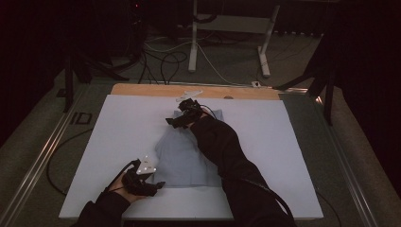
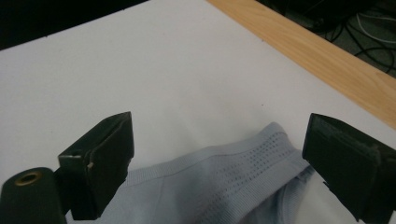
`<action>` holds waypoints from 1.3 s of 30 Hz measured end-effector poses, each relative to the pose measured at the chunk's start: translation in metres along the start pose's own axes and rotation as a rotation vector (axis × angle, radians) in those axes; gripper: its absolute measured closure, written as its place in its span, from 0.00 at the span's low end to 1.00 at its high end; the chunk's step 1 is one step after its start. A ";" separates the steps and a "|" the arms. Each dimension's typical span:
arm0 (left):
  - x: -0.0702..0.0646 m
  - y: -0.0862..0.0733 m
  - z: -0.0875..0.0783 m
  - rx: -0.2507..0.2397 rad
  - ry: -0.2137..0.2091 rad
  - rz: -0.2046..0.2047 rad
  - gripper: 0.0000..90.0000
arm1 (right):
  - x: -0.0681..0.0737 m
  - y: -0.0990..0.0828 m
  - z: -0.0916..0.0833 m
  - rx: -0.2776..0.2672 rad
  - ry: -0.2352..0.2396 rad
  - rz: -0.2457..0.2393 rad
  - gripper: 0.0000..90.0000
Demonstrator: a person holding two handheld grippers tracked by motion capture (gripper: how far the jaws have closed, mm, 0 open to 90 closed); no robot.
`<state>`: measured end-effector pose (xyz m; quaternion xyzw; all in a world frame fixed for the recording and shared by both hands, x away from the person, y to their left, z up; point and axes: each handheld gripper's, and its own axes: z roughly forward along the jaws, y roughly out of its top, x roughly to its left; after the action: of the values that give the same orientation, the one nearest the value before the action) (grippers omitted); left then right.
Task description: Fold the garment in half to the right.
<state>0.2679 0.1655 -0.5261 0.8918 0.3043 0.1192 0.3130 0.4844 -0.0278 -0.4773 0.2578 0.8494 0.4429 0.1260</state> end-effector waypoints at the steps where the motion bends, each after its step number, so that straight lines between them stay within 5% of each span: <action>1: 0.000 0.001 0.001 0.007 -0.006 0.004 0.50 | 0.001 0.001 0.001 0.006 -0.001 0.014 0.10; 7: -0.002 0.005 0.002 0.010 -0.025 0.021 0.65 | 0.000 0.001 0.007 0.022 0.000 0.004 0.10; 10: -0.004 0.007 0.002 0.008 -0.025 0.036 0.85 | -0.004 0.003 0.009 0.012 0.003 0.035 0.10; 14: -0.006 0.009 0.003 0.000 -0.034 0.062 0.93 | -0.008 0.005 0.010 0.013 -0.008 0.054 0.10; 19: -0.008 0.012 0.000 -0.026 -0.041 0.085 0.94 | -0.013 0.009 0.014 0.032 -0.068 0.088 0.10; 29: -0.009 0.013 -0.002 -0.067 -0.063 0.091 0.95 | -0.020 0.013 0.028 0.091 -0.102 0.127 0.18; 39: -0.007 0.013 -0.003 -0.079 -0.070 0.085 0.95 | -0.026 0.011 0.051 0.212 -0.158 0.156 0.31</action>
<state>0.2670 0.1544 -0.5156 0.8945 0.2501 0.1131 0.3529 0.5321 -0.0019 -0.4985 0.3689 0.8562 0.3377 0.1298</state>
